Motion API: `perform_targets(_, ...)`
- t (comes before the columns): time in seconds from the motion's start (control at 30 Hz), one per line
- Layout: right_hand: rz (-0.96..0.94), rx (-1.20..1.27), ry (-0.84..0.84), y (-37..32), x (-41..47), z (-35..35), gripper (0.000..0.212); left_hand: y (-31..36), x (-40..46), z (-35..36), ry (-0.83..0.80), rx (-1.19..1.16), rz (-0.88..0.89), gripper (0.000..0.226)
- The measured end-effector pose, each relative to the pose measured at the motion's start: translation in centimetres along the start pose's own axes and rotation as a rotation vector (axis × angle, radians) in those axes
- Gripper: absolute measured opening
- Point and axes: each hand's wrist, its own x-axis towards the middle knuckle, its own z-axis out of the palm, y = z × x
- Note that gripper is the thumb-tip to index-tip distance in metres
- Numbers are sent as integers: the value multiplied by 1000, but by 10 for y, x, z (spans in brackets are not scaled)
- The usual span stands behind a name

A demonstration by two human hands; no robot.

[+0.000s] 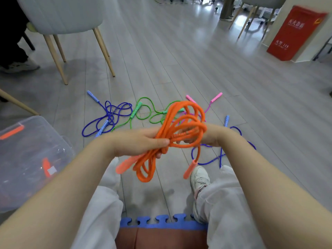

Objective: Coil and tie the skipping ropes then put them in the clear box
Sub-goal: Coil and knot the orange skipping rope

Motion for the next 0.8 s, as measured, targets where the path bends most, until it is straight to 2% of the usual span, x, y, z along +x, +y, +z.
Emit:
perform_targets(0.07,-43,33,51,-1,-1,-4,6,-10,7,10,-59,429,15,10)
perform_targets(0.13,-51,57,60,-8,-3,-5,14,-20,16,15,-4,698,107,5)
perform_targets(0.2,-50,75,134,-12,-1,-10,9,-26,22,12,136,852,168,22)
perform_targets(0.27,-83,167,204,-14,0,-17,20,-24,24,6,346,968,159,27)
perform_targets(0.33,-81,266,282,-17,-1,-23,19,-20,25,3,506,1046,182,29)
perform_targets(0.4,-70,278,326,-18,-3,-26,35,-18,28,3,565,1099,156,29)
perform_targets(0.53,26,294,277,-21,-1,-26,59,-22,32,9,462,1225,88,16)
perform_targets(0.6,89,241,268,-23,-2,-25,64,-22,35,15,409,1328,98,17)
perform_targets(0.7,36,6,399,-25,-6,-24,44,-20,41,27,420,1436,112,26)
perform_targets(0.8,-107,-200,582,-31,-6,-14,30,-22,48,28,542,1350,54,22)
